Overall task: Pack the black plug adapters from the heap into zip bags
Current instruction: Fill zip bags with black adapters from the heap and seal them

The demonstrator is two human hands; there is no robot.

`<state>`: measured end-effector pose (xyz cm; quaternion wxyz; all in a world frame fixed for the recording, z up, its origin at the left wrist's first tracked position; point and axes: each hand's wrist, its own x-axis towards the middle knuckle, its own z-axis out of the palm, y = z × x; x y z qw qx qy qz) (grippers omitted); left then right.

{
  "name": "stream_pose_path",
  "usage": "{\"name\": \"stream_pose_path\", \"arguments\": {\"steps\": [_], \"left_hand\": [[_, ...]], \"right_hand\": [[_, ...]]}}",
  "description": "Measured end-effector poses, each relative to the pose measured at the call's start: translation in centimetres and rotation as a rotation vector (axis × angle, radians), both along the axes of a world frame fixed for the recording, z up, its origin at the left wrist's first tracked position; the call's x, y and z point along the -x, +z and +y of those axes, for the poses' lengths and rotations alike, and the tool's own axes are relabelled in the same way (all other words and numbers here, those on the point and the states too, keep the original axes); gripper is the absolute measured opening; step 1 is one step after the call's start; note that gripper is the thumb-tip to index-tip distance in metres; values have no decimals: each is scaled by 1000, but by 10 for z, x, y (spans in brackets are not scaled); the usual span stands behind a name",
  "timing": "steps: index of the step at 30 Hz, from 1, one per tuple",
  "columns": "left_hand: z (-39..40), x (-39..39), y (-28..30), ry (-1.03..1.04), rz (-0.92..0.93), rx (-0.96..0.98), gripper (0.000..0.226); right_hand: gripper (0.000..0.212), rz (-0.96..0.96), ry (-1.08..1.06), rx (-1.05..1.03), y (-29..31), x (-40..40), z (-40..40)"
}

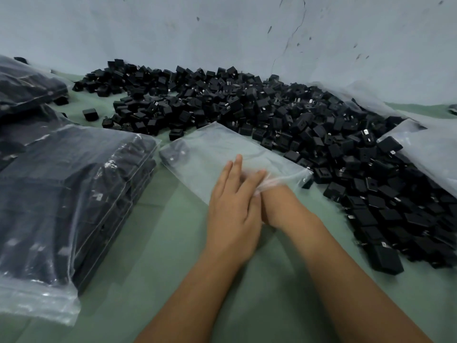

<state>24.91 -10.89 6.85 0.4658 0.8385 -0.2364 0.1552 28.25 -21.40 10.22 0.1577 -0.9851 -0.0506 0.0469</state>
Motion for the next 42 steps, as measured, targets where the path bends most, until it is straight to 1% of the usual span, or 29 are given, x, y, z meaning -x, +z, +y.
{"name": "stream_pose_path", "arguments": {"steps": [1,2,4,5,6,7,8,10,11,12,14,15,18,19,21,23,25,26,27,28,29,30,31,32,33,35,37,39,42], "left_hand": [[0,-1,-1,-7,33,-6,46],[0,-2,-2,-16,73,-6,43],[1,-4,-4,-27,175,20,41],[3,-5,-5,-29,235,25,42],[5,-6,-6,-31,287,13,44],[7,-7,-6,-35,323,-16,46],[8,-8,-6,-40,340,-56,47],[8,-11,-5,-38,334,-157,46],[6,-12,-5,-24,309,-232,44],[3,-14,-4,-1,278,-322,43],[-3,-17,-3,48,250,-472,44],[-5,-17,-2,62,251,-510,45],[-6,-16,-5,71,237,-533,47],[-5,-15,-6,70,223,-519,46],[-3,-14,-6,66,216,-417,44],[-1,-15,-5,55,229,-294,41],[0,-17,-4,33,239,-228,40],[0,-16,-4,24,248,-183,39],[1,-16,-3,23,256,-120,37],[1,-15,-2,25,265,-46,35],[1,-15,-2,27,282,27,34],[1,-15,-2,26,312,89,33],[1,-15,-2,23,348,135,33],[1,-15,-3,20,377,162,32],[1,-15,-3,19,391,173,31],[0,-15,-4,17,386,175,29],[0,-15,-5,19,383,173,31],[0,-16,-6,21,382,172,31],[-1,-17,-6,23,375,173,31]], "right_hand": [[23,-171,-34,-22,-1,14,-7],[22,-426,-84,-84,-8,30,-18],[23,-827,-220,-169,-17,59,-32],[23,-959,-305,-154,-21,64,-39],[23,-1005,-384,-146,-22,64,-46],[24,-999,-504,-119,-19,65,-51],[26,-943,-619,-67,-19,64,-59],[38,-693,-803,112,-22,64,-72],[41,-546,-847,204,-25,64,-75],[40,-455,-858,274,-30,63,-77],[33,-425,-843,327,-33,59,-78],[30,-434,-841,329,-32,58,-78],[24,-429,-863,343,-31,58,-77],[24,-431,-865,338,-31,59,-77],[24,-457,-867,320,-31,60,-75],[25,-594,-833,241,-29,60,-72],[24,-834,-690,-3,-25,60,-67],[23,-925,-575,-153,-24,60,-62],[23,-963,-462,-296,-23,60,-56],[24,-946,-369,-432,-24,60,-47],[25,-882,-304,-551,-25,60,-38],[26,-791,-260,-644,-27,60,-31],[26,-686,-224,-694,-29,59,-25],[25,-592,-197,-689,-31,57,-22],[25,-539,-181,-635,-33,56,-22],[29,-551,-194,-480,-38,53,-27],[37,-597,-260,-370,-39,54,-32],[44,-620,-322,-364,-37,59,-36],[39,-638,-318,-396,-31,64,-41]]}}
